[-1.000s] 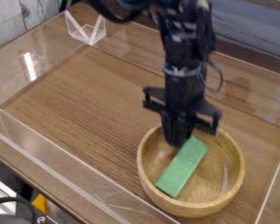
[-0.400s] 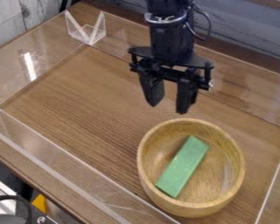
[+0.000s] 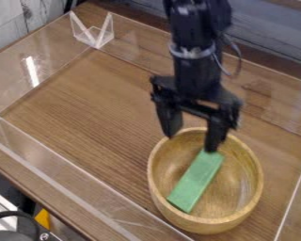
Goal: Remove the green block from inside the brown bowl and put it on the table
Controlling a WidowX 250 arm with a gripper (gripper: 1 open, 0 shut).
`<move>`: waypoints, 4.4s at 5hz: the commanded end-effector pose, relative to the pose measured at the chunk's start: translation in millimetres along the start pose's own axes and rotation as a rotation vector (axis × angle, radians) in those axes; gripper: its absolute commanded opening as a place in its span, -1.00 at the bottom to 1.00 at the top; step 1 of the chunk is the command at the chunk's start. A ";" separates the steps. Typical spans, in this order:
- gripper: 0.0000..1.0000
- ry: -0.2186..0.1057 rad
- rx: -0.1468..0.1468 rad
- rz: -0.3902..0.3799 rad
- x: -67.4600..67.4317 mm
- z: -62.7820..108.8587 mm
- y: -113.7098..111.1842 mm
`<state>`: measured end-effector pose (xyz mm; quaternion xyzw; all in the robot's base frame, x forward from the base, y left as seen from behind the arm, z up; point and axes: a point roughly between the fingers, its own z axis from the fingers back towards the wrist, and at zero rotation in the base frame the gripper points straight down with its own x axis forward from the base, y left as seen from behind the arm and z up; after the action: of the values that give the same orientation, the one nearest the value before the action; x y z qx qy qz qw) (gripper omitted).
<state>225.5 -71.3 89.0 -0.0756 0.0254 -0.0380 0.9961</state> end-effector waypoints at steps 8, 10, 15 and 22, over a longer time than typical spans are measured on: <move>-1.00 -0.083 0.013 0.132 -3.3 -26.7 5.5; -1.00 -0.145 -0.029 0.118 10.3 35.7 23.9; -1.00 -0.137 0.058 0.061 -7.0 28.6 105.7; -1.00 -0.104 0.100 -0.081 30.2 -10.0 123.2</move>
<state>255.9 41.9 50.0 -0.0364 -0.0109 -0.0741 0.9965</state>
